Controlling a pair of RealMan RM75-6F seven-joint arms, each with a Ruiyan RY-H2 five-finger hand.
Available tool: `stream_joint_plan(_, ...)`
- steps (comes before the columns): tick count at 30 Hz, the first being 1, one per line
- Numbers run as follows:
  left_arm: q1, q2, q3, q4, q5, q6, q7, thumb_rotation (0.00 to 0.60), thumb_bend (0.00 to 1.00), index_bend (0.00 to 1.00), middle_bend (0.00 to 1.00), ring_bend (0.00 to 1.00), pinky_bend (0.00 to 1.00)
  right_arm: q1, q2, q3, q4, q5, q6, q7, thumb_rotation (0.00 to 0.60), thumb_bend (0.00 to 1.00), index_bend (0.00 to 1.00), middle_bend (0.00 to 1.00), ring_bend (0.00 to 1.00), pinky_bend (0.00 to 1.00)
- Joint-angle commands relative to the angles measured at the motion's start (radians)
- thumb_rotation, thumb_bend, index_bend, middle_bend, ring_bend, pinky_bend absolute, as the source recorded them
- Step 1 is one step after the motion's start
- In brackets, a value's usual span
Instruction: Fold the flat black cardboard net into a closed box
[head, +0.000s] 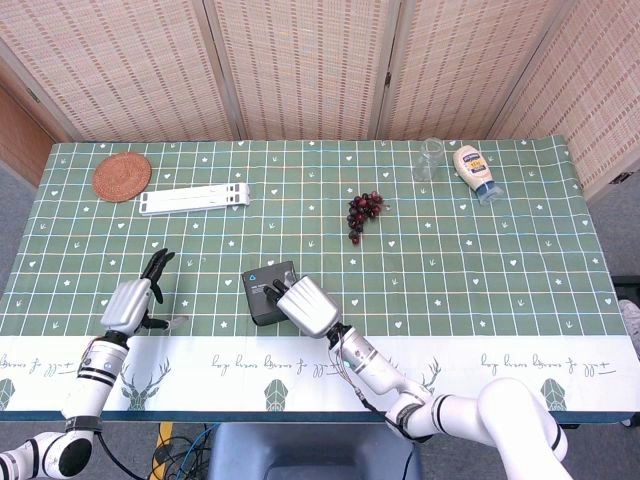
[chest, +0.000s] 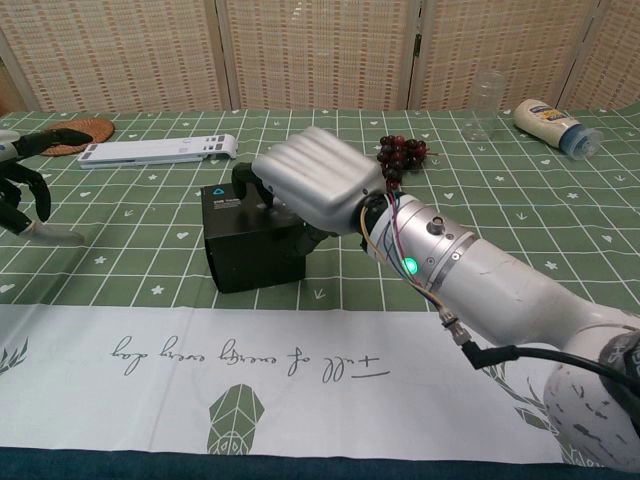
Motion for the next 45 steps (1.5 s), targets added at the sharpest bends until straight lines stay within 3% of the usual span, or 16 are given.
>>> stream_joint_plan(1, 0.000, 0.002, -0.001, 0.000, 0.002, 0.000, -0.002, 0.600, 0.05, 0.00, 0.00, 0.52, 0.78, -0.006, -0.002, 0.007, 0.002, -0.008, -0.002, 0.004, 0.600, 0.28, 0.32, 0.47, 0.87, 1.00)
stream_joint_plan(4, 0.001, 0.005, -0.003, -0.004, 0.009, 0.004, -0.006, 0.600, 0.05, 0.00, 0.00, 0.52, 0.78, -0.020, 0.008, 0.023, -0.028, -0.002, -0.002, 0.002, 0.600, 0.28, 0.32, 0.44, 0.87, 1.00)
stream_joint_plan(8, 0.003, 0.011, -0.007, -0.009, 0.024, 0.021, -0.008, 0.600, 0.06, 0.00, 0.00, 0.52, 0.78, -0.044, 0.064, 0.049, -0.127, 0.010, 0.012, -0.020, 0.600, 0.27, 0.25, 0.33, 0.87, 1.00)
stream_joint_plan(12, 0.012, 0.021, -0.014, -0.006, 0.042, 0.057, 0.001, 0.600, 0.05, 0.00, 0.00, 0.48, 0.77, -0.092, 0.195, 0.064, -0.327, 0.019, 0.041, -0.053, 0.600, 0.26, 0.22, 0.30, 0.86, 1.00)
stream_joint_plan(15, 0.026, 0.035, -0.014, -0.010, 0.049, 0.090, 0.017, 0.600, 0.05, 0.00, 0.00, 0.36, 0.70, -0.143, 0.322, 0.063, -0.502, 0.055, 0.043, -0.082, 0.600, 0.26, 0.22, 0.30, 0.84, 1.00)
stream_joint_plan(19, 0.052, 0.059, -0.005, -0.024, 0.063, 0.151, 0.090, 0.600, 0.05, 0.00, 0.00, 0.24, 0.54, -0.206, 0.493, 0.040, -0.675, 0.095, 0.042, -0.113, 0.600, 0.26, 0.22, 0.30, 0.70, 0.98)
stream_joint_plan(24, 0.095, 0.077, 0.014, -0.031, 0.093, 0.243, 0.180, 0.600, 0.05, 0.00, 0.00, 0.21, 0.50, -0.292, 0.671, -0.006, -0.791, 0.105, 0.066, -0.081, 0.600, 0.26, 0.22, 0.30, 0.55, 0.80)
stream_joint_plan(33, 0.177, 0.107, 0.064, -0.055, 0.159, 0.384, 0.334, 0.600, 0.05, 0.00, 0.00, 0.20, 0.46, -0.488, 0.829, -0.116, -0.774, -0.002, 0.216, 0.097, 0.600, 0.27, 0.22, 0.31, 0.45, 0.62)
stream_joint_plan(40, 0.233, 0.132, 0.096, -0.126, 0.183, 0.442, 0.401, 0.600, 0.05, 0.00, 0.00, 0.19, 0.44, -0.646, 0.846, -0.172, -0.690, -0.075, 0.372, 0.226, 0.600, 0.28, 0.22, 0.32, 0.44, 0.57)
stream_joint_plan(45, 0.287, 0.142, 0.129, -0.189, 0.198, 0.491, 0.454, 0.600, 0.05, 0.00, 0.00, 0.18, 0.44, -0.755, 0.840, -0.183, -0.628, -0.068, 0.462, 0.331, 0.600, 0.28, 0.22, 0.33, 0.44, 0.53)
